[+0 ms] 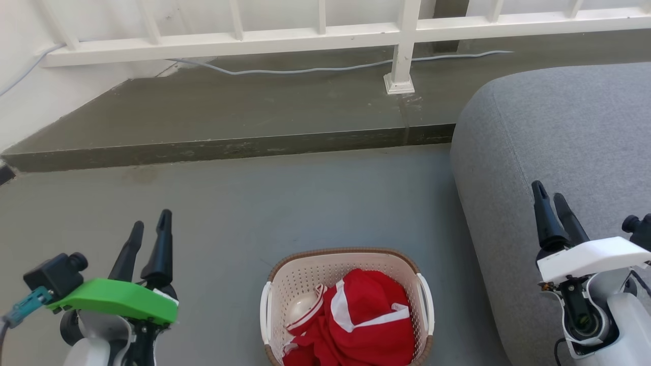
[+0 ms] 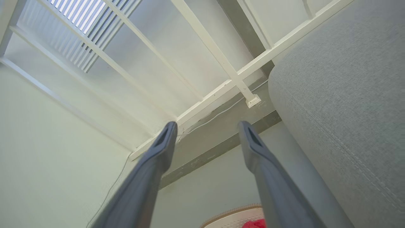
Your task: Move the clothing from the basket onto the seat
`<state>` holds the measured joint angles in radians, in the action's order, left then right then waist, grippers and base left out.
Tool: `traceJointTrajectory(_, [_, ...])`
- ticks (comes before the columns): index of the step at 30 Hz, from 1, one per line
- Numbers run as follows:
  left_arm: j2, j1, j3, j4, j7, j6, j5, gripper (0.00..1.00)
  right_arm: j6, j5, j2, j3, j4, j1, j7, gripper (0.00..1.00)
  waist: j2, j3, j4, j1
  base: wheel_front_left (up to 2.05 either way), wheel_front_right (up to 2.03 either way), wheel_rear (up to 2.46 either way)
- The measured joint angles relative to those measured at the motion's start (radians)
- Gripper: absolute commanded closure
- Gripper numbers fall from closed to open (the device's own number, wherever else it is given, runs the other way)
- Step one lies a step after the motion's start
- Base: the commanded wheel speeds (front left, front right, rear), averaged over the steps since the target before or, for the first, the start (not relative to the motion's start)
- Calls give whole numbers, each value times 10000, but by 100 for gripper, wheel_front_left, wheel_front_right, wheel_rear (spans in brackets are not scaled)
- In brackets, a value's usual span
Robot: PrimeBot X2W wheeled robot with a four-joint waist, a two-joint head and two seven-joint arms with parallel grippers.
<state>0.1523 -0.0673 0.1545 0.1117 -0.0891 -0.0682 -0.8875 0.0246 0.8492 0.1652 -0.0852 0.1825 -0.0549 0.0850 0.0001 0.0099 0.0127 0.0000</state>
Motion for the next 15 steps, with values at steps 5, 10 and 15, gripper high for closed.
traceJointTrajectory(5, [44, 0, 240, -167, -136, 94, 748, 0, -96, -732, 31, -259, -38, 1, 128, 0, 0, 15, 6, 0, 0, 0, 0])
traceJointTrajectory(10, [56, 1, 439, -257, -309, 276, 1398, 0, -180, -1436, 109, -477, -75, 2, 307, 0, 0, 35, 7, 0, 0, 0, 0])
traceJointTrajectory(15, [58, 5, 516, -309, -495, 422, 2011, 0, -282, -2140, 184, -650, -109, 2, 472, 0, 0, 50, -8, 0, 0, 0, 0])
